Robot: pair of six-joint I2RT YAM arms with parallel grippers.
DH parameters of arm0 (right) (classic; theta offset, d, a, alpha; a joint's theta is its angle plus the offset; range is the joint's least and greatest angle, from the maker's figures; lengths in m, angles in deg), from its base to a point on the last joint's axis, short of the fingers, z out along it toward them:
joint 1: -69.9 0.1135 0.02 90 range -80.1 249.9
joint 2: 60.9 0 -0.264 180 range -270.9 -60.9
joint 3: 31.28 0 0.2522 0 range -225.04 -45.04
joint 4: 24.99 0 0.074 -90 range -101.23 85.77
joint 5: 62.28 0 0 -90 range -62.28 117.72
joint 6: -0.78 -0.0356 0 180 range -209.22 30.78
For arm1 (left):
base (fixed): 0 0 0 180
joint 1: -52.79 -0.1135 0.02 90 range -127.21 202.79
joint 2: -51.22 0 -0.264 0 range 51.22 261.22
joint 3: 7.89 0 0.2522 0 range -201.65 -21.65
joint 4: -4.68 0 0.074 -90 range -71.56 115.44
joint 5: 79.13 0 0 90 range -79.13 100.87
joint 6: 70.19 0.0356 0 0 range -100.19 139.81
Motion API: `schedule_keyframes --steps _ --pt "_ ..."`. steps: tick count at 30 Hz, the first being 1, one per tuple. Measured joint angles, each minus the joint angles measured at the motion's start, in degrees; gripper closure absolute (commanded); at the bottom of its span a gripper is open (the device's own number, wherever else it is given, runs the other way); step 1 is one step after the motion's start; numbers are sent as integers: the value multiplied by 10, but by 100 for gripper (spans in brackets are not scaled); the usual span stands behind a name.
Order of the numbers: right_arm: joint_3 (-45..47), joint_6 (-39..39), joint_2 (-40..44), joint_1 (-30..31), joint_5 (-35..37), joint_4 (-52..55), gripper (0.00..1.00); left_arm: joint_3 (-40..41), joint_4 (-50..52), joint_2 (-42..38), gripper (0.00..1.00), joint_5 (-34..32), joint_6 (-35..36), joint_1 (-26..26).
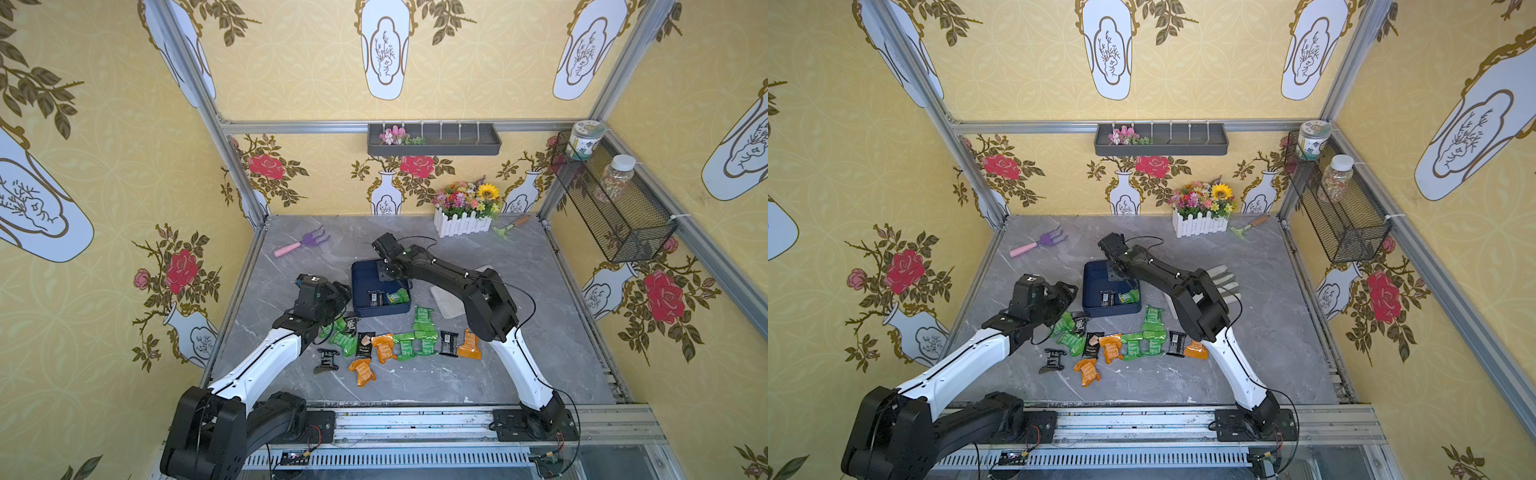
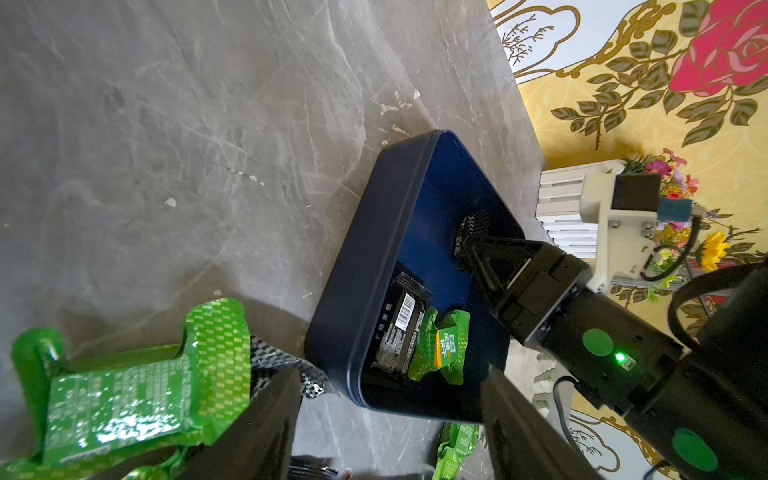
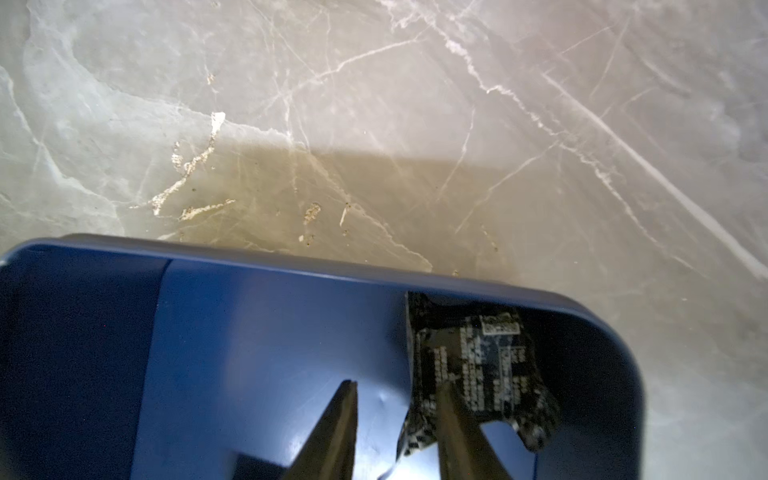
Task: Take the cookies out of the storage box
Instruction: Pick up the cookie from the storage box, then place the cookie at the center of the board.
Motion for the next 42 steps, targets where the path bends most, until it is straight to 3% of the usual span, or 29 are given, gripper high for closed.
schedule_keyframes --steps 5,11,16,28,37,42 --pt "-3 0 -7 -1 -1 2 89 0 1 -5 27 1 0 0" --pt "0 0 -3 0 -1 3 100 0 1 -9 27 2 0 0" --pt "10 4 18 9 0 9 100 -2 4 -15 27 2 0 0" --pt "121 20 170 52 15 7 100 -3 11 -27 26 -1 -5 0" --pt "252 33 301 155 38 10 100 -6 13 -14 27 -3 -9 0" --pt "338 12 355 182 38 5 100 -13 6 -2 27 -2 -13 0"
